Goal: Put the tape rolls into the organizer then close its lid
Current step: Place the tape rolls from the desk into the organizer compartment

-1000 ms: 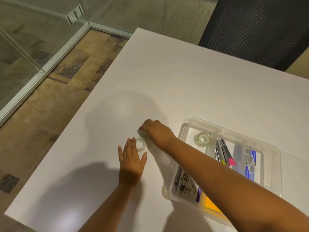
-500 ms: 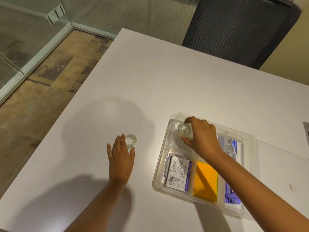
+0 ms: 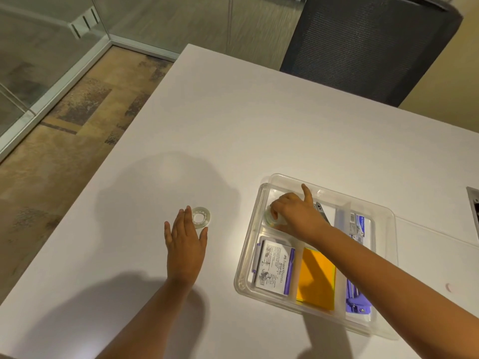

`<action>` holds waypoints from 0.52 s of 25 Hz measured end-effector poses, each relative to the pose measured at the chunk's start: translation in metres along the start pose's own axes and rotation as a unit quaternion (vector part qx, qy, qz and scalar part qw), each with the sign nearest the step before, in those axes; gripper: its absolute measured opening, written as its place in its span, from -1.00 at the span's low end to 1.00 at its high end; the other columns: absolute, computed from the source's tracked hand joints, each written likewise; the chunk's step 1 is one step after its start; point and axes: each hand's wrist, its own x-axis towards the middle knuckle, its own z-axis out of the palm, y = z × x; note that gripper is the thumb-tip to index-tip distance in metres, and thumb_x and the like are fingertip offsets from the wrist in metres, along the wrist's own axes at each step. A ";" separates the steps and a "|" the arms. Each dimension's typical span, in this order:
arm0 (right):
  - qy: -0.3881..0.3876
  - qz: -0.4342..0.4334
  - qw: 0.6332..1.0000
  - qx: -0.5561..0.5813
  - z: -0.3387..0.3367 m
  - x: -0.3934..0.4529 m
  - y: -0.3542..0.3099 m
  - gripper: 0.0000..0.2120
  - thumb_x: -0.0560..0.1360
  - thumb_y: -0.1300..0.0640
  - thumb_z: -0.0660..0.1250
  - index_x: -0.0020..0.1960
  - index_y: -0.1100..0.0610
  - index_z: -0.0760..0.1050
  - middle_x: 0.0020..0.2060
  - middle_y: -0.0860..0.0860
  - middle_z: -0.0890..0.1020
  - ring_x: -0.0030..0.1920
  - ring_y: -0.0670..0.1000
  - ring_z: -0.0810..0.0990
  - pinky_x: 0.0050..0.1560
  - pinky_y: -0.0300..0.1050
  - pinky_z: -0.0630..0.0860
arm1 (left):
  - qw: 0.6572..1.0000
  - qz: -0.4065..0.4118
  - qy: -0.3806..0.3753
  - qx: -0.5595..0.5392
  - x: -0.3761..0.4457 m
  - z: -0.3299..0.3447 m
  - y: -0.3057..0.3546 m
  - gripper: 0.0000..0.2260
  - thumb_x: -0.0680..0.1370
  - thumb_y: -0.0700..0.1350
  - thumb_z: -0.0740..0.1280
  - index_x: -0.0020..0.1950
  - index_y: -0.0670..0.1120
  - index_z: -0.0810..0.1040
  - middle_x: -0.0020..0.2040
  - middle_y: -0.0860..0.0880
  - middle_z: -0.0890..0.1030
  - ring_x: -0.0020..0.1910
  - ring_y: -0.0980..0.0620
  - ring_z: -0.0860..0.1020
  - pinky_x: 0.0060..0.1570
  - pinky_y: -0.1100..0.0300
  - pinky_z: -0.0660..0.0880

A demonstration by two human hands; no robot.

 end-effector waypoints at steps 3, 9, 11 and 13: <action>-0.015 -0.021 0.999 -0.046 0.002 0.004 0.001 -0.85 0.44 0.05 0.33 -0.02 0.05 0.47 0.03 -0.02 0.60 0.24 0.04 0.43 0.42 0.33 -0.25 | 1.000 0.001 -0.001 0.011 0.000 -0.001 0.000 -0.47 0.55 0.09 0.11 0.36 -0.27 0.28 0.26 -0.25 0.52 0.28 -0.16 0.48 0.34 -0.15 0.27; 0.168 0.119 0.973 0.100 -0.022 0.001 -0.013 -0.84 0.44 -0.04 0.35 -0.08 0.03 0.49 -0.14 -0.01 0.64 0.08 0.07 0.56 0.42 0.32 -0.13 | 1.000 0.000 -0.003 -0.018 0.000 -0.005 0.001 -0.46 0.43 -0.08 0.40 0.32 -0.27 0.33 0.19 -0.28 0.56 0.21 -0.22 0.52 0.26 -0.23 0.35; 0.284 0.107 0.942 0.140 -0.033 0.006 -0.036 -0.82 0.44 -0.06 0.35 -0.04 0.01 0.48 -0.15 -0.03 0.65 0.04 0.08 0.58 0.42 0.29 -0.05 | 0.999 -0.004 -0.001 -0.034 0.000 -0.006 0.002 -0.48 0.50 0.01 0.27 0.33 -0.28 0.31 0.23 -0.28 0.53 0.24 -0.22 0.50 0.29 -0.22 0.32; 0.284 0.042 0.947 0.144 -0.039 0.019 -0.065 -0.76 0.43 -0.06 0.35 0.04 0.01 0.47 -0.04 -0.02 0.64 0.09 0.08 0.56 0.42 0.26 -0.04 | 0.998 -0.035 -0.008 -0.055 0.001 -0.009 0.003 -0.37 0.52 0.20 0.03 0.37 -0.28 0.25 0.30 -0.28 0.47 0.32 -0.22 0.42 0.35 -0.17 0.20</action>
